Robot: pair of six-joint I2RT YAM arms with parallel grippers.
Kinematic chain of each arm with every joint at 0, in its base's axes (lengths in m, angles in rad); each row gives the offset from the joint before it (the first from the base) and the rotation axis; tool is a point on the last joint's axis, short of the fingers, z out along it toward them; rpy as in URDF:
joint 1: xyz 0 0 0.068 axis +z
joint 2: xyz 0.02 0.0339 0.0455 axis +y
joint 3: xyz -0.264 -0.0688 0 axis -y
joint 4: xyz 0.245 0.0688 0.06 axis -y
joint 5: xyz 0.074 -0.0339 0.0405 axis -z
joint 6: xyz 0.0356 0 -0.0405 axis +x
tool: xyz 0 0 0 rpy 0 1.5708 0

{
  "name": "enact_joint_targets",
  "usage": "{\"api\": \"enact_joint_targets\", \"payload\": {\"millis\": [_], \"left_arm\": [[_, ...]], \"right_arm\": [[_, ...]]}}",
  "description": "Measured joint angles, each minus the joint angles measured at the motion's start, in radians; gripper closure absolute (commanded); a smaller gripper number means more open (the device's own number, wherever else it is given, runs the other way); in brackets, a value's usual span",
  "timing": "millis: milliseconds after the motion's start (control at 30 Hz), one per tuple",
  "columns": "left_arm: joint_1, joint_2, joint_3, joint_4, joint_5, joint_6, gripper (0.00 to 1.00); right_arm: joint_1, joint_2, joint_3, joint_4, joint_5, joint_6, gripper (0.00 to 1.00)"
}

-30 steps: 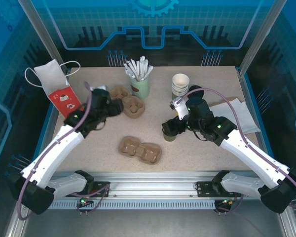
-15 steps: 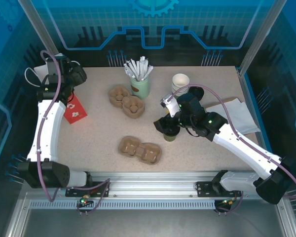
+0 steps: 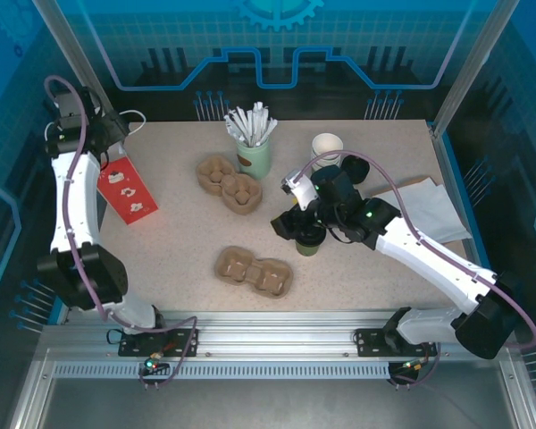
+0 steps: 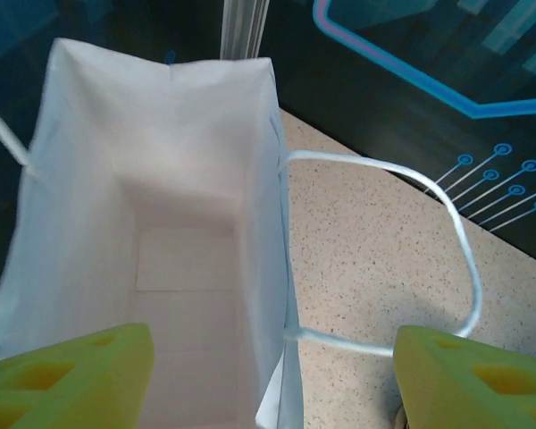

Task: Pack the takeout coffee

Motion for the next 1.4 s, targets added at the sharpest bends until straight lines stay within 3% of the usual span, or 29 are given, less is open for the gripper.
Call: {"api": "enact_joint_targets", "payload": {"millis": [500,867,1200,1400], "left_arm": [[0.007,0.225,0.156,-0.066,0.077,0.04,0.58],[0.018,0.244,0.177,-0.09,0.096,0.05,0.9],[0.021,0.233,0.183,-0.113,0.094,0.065,0.97],[-0.006,0.031,0.051,-0.122,0.068,0.076,0.99]], "right_arm": [[0.006,0.002,0.0,0.0,0.012,0.0,0.18],[0.008,0.026,-0.001,0.0,0.019,0.0,0.18],[0.01,0.033,-0.001,-0.003,0.024,0.001,0.18],[0.01,0.029,-0.001,-0.019,0.059,0.0,0.18]]}}
